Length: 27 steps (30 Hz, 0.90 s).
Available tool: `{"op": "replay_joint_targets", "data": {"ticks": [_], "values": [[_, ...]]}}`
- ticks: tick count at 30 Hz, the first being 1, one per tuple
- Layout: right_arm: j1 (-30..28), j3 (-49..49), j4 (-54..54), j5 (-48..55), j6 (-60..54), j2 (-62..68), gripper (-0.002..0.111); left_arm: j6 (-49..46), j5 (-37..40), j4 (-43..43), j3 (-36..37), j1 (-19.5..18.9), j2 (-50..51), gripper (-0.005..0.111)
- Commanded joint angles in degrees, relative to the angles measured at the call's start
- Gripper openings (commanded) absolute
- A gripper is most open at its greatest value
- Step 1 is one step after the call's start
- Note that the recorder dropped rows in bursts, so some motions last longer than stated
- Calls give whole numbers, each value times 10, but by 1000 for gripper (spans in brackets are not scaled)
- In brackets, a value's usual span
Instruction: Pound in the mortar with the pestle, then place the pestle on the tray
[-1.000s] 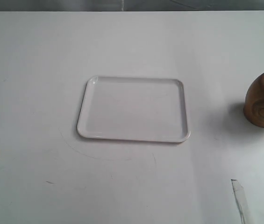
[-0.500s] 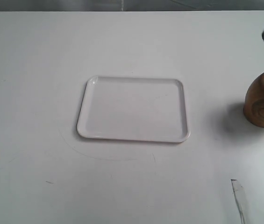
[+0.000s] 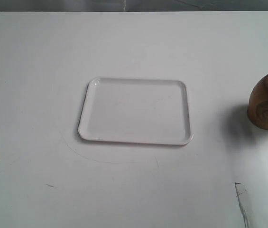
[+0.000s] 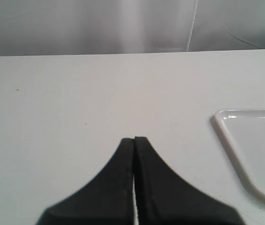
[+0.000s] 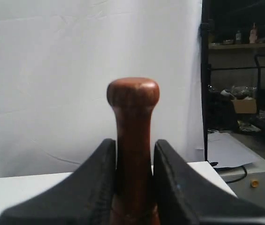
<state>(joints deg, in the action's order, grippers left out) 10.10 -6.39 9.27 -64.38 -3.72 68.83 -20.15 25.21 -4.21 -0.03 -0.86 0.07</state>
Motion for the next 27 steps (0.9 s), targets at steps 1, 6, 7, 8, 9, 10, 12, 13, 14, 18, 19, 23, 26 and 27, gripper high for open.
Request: {"op": "replay_joint_targets", "data": {"ticks": [1, 6, 7, 8, 9, 10, 12, 13, 14, 18, 19, 23, 26, 27], "values": [[-3, -21, -7, -35, -9, 93, 0, 5, -2, 4, 0, 4, -1, 0], [-3, -21, -6, -56, 80, 276, 0, 5, -2, 4, 0, 4, -1, 0], [-3, -21, -7, -56, 92, 304, 0, 5, -2, 4, 0, 4, -1, 0], [-3, -24, -6, -56, 98, 314, 0, 5, -2, 4, 0, 4, -1, 0], [-3, -31, -4, -56, 99, 303, 0, 5, -2, 4, 0, 4, -1, 0], [-3, -31, -4, -56, 95, 289, 0, 5, -2, 4, 0, 4, -1, 0], [-3, -31, -5, -56, 80, 233, 0, 5, -2, 4, 0, 4, -1, 0], [-3, -30, -11, -56, 70, 207, 0, 5, -2, 4, 0, 4, -1, 0], [-3, -28, -17, -56, 55, 139, 0, 5, -2, 4, 0, 4, -1, 0], [-3, -28, -10, -43, 37, 31, 0, 5, -2, 4, 0, 4, -1, 0], [-3, -28, -6, -34, 37, 36, 0, 5, -2, 4, 0, 4, -1, 0], [-3, -28, 5, -48, 23, 127, 0, 5, -2, 4, 0, 4, -1, 0], [-3, -28, 3, -56, 76, 232, 0, 5, -2, 4, 0, 4, -1, 0], [-3, -28, 3, -56, 91, 260, 0, 5, -2, 4, 0, 4, -1, 0]]}}
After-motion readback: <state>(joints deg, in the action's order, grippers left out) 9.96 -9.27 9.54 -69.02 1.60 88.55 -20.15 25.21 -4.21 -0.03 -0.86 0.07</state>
